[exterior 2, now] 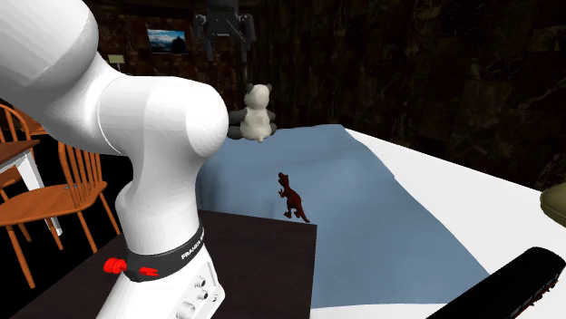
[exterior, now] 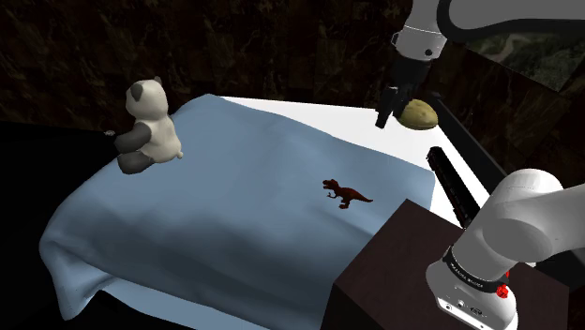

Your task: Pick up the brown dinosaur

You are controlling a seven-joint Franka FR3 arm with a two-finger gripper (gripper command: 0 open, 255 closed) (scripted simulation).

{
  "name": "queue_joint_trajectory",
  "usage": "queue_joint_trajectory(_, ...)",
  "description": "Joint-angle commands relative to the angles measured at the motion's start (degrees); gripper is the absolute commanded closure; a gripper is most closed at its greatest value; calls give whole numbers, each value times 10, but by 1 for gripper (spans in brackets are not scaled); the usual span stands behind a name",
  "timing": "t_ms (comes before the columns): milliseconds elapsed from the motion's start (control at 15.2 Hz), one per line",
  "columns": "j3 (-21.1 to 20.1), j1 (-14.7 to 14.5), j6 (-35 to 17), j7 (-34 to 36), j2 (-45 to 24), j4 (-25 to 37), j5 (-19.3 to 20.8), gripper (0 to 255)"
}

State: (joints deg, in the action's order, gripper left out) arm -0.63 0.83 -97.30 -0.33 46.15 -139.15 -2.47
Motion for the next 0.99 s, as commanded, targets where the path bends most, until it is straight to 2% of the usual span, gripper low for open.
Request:
queue_joint_trajectory(0,0,0,0,0,0,0,0,0)
queue_joint_trajectory(462,42,8,-132,-63,-49,-89,20,0)
queue_joint_trajectory(924,88,14,-277,-130,-151,-139,32,0)
